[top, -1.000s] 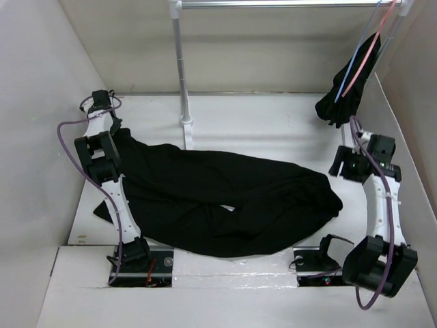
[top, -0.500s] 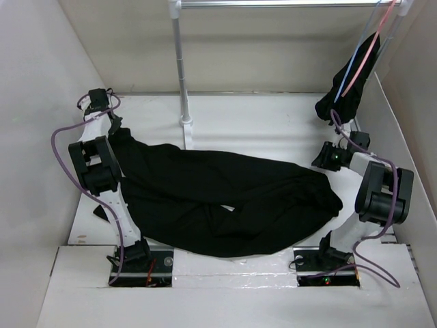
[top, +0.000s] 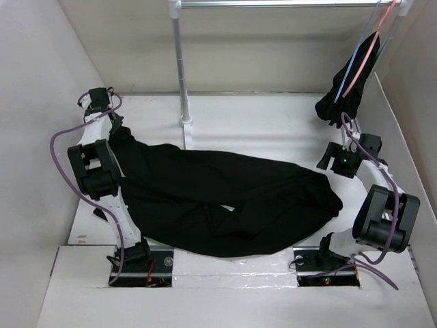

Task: Place the trousers on the hanger
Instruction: Flatten out the trousers at the center of the board.

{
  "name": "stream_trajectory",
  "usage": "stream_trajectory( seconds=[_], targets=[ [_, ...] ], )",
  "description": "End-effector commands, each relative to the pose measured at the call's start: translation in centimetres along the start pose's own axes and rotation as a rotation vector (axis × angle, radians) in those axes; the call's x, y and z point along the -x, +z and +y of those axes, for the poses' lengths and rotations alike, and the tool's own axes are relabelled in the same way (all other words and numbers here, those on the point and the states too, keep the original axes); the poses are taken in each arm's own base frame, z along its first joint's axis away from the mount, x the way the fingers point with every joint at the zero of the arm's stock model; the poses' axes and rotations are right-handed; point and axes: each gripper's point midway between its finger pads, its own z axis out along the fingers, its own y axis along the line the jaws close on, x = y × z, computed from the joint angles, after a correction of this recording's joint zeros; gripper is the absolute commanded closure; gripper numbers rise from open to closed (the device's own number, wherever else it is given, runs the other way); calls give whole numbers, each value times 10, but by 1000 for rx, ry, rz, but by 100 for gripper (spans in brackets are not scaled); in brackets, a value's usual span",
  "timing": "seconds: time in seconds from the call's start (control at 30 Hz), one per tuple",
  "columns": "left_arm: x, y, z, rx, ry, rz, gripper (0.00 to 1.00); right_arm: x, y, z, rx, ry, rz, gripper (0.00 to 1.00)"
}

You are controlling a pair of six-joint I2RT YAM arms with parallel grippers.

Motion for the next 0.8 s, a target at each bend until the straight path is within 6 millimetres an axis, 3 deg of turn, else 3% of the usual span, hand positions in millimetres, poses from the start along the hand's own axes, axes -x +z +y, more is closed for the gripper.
stream_trajectory(
  seconds=[0.0,0.17,0.23,0.27,0.3,0.37,0.4,0.43,0.47,0.57,0.63,0.7,0.77],
  targets=[
    [11,-23,-8,-50,-5,-32,100,-20,-5,-13,-67,-10,69,17],
    [7,-23,-6,-51,-4,-26,100,-40,8,-6,4,21,108,28],
    [7,-24,-5,-52,-6,-28,100,-32,16,-2,53,23,67,38],
    [5,-23,-4,-49,-5,-23,100,-30,20,0,68,30,59,46],
    [5,-24,-4,-49,-5,-23,100,-26,26,1,88,26,48,68],
    [4,-26,-3,-45,-4,-21,100,-13,25,4,99,44,6,83],
    [4,-28,-2,-46,-6,-23,100,5,14,7,87,13,-69,95],
    [7,-32,-3,-51,-8,-31,100,14,7,9,61,-17,-107,98],
    [9,-35,-4,-54,-7,-35,100,26,-4,16,57,-50,-149,100],
    [24,-55,-11,-81,-26,-74,100,70,-67,35,21,-134,-355,100],
    [39,-75,-14,-104,-88,-112,100,82,-106,45,-47,-178,-445,100],
    [40,-86,-16,-130,-114,-120,100,72,-109,48,-44,-163,-452,100],
    [51,-99,-4,-91,-146,-167,100,67,-114,41,-78,-138,-468,100]
  ],
)
